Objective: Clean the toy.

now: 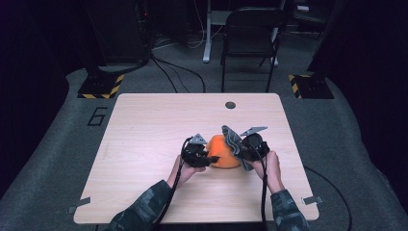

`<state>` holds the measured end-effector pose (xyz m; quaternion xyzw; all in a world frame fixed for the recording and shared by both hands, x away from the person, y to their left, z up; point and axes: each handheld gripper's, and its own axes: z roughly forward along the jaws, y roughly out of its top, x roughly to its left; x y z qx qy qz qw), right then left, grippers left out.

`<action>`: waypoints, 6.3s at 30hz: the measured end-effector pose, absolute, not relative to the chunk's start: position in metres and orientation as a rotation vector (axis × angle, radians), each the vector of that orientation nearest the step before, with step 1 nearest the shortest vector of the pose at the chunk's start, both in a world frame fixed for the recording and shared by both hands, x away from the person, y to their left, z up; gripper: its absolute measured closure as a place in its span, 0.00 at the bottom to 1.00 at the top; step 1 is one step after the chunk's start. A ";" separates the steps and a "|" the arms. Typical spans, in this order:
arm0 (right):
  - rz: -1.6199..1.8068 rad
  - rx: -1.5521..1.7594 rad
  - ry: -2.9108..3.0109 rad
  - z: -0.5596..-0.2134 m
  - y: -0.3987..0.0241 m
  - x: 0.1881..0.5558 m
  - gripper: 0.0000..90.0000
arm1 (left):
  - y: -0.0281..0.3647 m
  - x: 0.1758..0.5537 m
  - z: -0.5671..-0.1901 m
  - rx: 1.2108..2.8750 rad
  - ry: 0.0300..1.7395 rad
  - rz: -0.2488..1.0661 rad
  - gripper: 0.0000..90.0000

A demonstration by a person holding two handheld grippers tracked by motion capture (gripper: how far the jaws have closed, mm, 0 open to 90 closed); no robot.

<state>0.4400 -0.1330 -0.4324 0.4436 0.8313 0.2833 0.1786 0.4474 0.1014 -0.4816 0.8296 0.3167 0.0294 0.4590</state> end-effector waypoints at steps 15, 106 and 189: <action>0.614 1.477 2.327 -0.493 -0.157 0.467 0.79 | 0.103 0.448 -0.482 2.029 0.779 0.057 0.77; 0.771 1.521 2.125 -0.457 -0.199 0.464 0.79 | 0.108 0.443 -0.504 2.036 0.379 0.492 0.84; 0.704 1.558 2.265 -0.490 -0.168 0.468 0.79 | 0.096 0.453 -0.484 1.955 0.839 0.039 0.80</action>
